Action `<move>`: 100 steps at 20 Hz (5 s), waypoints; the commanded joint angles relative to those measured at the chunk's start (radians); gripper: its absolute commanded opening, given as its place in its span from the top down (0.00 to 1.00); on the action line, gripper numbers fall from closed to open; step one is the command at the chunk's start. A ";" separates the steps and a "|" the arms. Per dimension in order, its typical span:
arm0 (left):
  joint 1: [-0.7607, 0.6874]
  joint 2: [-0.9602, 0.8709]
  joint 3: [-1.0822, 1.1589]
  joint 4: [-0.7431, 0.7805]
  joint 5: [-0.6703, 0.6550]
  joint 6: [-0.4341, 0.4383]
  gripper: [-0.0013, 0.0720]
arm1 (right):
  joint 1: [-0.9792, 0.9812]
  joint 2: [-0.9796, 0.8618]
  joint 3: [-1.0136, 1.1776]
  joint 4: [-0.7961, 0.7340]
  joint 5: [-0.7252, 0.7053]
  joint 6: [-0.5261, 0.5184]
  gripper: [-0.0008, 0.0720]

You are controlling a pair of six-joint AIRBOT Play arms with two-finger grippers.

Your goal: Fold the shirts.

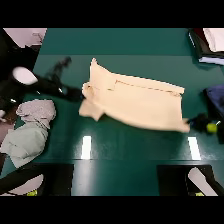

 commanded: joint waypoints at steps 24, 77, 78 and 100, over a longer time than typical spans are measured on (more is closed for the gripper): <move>0.000 0.028 0.709 0.174 -0.046 -0.203 0.95 | 0.145 -0.050 1.122 -0.091 0.148 0.293 0.97; 0.092 0.080 -0.715 -0.175 0.124 0.116 0.88 | 0.270 -0.072 0.331 -0.245 0.020 0.105 0.54; 0.092 0.080 -0.705 -0.175 0.129 0.108 0.95 | 0.262 -0.072 0.331 -0.255 0.023 0.105 0.54; 0.092 0.084 -0.326 -0.133 0.072 0.071 0.95 | -0.063 -0.376 0.023 -0.351 -0.015 0.001 0.36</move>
